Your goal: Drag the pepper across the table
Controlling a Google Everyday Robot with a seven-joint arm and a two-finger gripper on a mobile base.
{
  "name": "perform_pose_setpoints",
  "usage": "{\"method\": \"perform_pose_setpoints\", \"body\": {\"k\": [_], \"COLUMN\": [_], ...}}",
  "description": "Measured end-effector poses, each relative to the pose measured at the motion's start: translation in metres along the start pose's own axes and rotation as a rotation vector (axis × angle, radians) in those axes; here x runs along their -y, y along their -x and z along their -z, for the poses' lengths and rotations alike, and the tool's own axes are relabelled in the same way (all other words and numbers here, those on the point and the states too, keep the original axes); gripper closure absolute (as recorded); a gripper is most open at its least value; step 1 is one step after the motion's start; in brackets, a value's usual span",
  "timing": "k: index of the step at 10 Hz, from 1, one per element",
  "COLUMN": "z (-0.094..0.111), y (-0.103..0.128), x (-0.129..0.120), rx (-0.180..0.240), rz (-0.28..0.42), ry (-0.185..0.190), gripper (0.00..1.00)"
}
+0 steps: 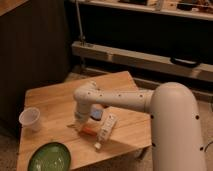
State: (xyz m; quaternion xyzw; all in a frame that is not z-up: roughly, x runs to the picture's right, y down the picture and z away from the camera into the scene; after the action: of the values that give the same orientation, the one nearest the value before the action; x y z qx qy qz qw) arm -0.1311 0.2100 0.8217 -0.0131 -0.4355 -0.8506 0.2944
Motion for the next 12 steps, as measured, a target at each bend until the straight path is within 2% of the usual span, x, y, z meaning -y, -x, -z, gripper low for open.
{"method": "perform_pose_setpoints", "body": {"k": [3, 7, 12], "z": [0.001, 0.011, 0.021], "y": [0.029, 0.065, 0.096], "x": [-0.007, -0.022, -0.038], "rx": [-0.003, 0.003, 0.010], "rz": [-0.063, -0.130, -0.210], "ry": [0.004, 0.036, 0.054], "gripper": [0.86, 0.86, 0.86]}}
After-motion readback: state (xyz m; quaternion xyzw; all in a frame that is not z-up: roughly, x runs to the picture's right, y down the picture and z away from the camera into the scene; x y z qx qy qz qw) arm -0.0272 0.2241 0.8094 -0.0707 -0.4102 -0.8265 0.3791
